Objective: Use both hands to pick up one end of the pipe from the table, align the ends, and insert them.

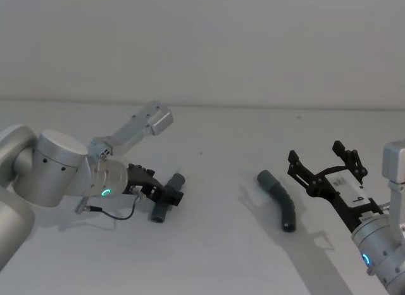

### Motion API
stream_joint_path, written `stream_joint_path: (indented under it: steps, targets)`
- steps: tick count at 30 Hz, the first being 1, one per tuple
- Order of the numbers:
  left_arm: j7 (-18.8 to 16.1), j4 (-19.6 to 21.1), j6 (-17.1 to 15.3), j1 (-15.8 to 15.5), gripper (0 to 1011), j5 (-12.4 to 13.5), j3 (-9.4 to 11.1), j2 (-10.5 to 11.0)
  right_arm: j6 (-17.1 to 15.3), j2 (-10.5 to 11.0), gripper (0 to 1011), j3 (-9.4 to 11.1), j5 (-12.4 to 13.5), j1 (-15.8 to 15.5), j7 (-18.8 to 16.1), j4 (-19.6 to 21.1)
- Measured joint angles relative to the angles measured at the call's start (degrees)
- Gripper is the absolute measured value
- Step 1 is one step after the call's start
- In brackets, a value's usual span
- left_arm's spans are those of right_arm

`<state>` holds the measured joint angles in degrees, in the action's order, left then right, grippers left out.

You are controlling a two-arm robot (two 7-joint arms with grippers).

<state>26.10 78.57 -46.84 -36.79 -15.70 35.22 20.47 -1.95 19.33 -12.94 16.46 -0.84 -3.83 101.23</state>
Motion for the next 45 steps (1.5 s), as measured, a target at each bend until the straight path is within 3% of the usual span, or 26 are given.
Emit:
stream_joint_path:
  steps: [6,11,30,38,45]
  targets:
    - [0.3,-0.3,-0.4,0.0,998,0.1,-0.2,-0.2,0.0,0.0,1001,0.0,0.0,0.0,0.0,0.0]
    - [0.4,-0.3,-0.4,0.0,907,0.3,-0.3,-0.3,0.0,0.0,1001,0.0,0.0,0.0,0.0,0.0]
    - [0.6,-0.1,-0.3,0.2,345,0.7,-0.5,-0.4,-0.7,0.4,1001,0.1,0.1,0.3,-0.6,0.2]
    - [0.6,-0.1,-0.3,0.2,336,0.7,-0.6,-0.4,-5.0,2.5,1001,0.6,1.7,1.9,-3.9,0.9]
    - [0.6,-0.1,-0.2,0.3,336,0.8,-0.6,-0.4,-11.5,5.0,1001,0.7,3.8,4.1,-7.7,1.4]
